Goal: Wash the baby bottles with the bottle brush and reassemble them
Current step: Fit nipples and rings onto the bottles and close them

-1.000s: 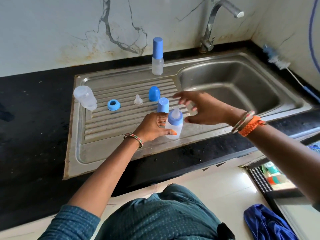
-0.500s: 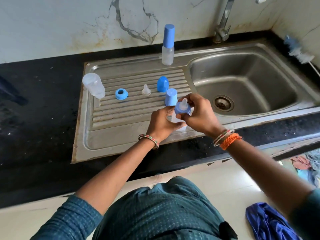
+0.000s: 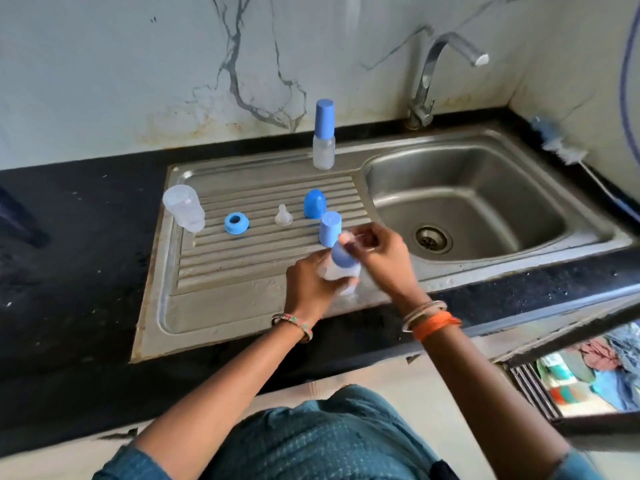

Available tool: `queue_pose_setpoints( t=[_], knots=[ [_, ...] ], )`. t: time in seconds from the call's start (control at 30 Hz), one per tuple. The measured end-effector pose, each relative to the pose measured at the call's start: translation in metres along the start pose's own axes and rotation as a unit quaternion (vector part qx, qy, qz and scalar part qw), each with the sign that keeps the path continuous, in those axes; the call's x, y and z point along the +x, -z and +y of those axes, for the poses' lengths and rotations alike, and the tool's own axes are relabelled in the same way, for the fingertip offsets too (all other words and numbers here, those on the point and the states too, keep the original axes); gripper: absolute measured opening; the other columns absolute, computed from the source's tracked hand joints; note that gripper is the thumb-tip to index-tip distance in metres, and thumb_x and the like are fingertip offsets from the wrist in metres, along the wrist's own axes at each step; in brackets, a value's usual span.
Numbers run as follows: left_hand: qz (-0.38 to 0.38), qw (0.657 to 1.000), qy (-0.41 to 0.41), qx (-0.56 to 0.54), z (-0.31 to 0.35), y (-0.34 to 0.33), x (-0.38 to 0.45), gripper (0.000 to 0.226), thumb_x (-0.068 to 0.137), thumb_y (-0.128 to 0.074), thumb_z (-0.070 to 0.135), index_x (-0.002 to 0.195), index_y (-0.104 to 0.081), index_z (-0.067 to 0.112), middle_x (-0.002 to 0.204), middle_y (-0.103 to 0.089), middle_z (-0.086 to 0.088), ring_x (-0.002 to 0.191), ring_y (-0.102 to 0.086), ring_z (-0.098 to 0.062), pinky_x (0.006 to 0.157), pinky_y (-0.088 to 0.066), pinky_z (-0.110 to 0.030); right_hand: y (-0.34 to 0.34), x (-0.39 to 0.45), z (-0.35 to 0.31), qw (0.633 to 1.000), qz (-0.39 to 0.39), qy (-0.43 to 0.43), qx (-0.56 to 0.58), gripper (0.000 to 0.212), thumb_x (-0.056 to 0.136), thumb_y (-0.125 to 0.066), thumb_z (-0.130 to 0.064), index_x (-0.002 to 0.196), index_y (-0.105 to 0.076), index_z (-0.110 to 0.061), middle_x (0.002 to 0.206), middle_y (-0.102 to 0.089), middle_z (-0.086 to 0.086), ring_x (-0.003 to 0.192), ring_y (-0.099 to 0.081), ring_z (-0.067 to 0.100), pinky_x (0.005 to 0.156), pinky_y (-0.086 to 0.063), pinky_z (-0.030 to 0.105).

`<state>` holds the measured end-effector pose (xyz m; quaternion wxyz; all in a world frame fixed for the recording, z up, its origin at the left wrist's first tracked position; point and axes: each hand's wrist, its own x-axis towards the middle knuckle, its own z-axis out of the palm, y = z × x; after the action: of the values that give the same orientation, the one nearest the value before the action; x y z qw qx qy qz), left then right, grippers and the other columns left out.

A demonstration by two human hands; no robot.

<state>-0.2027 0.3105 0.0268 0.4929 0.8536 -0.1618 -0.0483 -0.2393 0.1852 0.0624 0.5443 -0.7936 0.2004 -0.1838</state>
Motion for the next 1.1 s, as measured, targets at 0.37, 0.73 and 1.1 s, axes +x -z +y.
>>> queue_pose_setpoints(
  t=[0.37,0.73,1.1],
  knots=[
    [-0.012,0.998,-0.021,-0.064,-0.013,0.063,0.041,0.048,0.062,-0.087,0.028,0.105,-0.064,0.025,0.096,-0.069,0.014,0.090,-0.065,-0.004,0.081,-0.051,-0.021,-0.030,0.100,0.011,0.957,-0.157,0.084,-0.230,0.040,0.075,-0.079,-0.027,0.112,-0.069,-0.016,0.104,-0.071,0.010,0.090,-0.061,0.016,0.074,-0.039,0.022],
    [-0.084,0.983,-0.063,-0.151,0.047,0.043,0.095,0.047,0.064,-0.083,0.035,0.105,-0.061,0.038,0.093,-0.067,0.025,0.086,-0.059,0.009,0.075,-0.043,-0.006,0.122,0.165,0.033,0.945,-0.286,-0.156,0.003,0.059,0.071,-0.080,-0.022,0.124,-0.057,-0.015,0.120,-0.061,0.014,0.103,-0.062,0.028,0.085,-0.054,0.040],
    [-0.167,0.958,0.002,-0.235,0.062,0.010,0.117,0.065,0.054,-0.072,0.048,0.112,-0.060,0.023,0.101,-0.067,0.008,0.086,-0.062,0.002,0.073,-0.048,-0.013,0.119,0.161,0.061,0.964,-0.055,-0.212,-0.149,0.062,0.089,-0.062,-0.016,0.143,-0.032,-0.013,0.117,-0.059,0.017,0.103,-0.061,0.035,0.090,-0.047,0.046]
  ],
)
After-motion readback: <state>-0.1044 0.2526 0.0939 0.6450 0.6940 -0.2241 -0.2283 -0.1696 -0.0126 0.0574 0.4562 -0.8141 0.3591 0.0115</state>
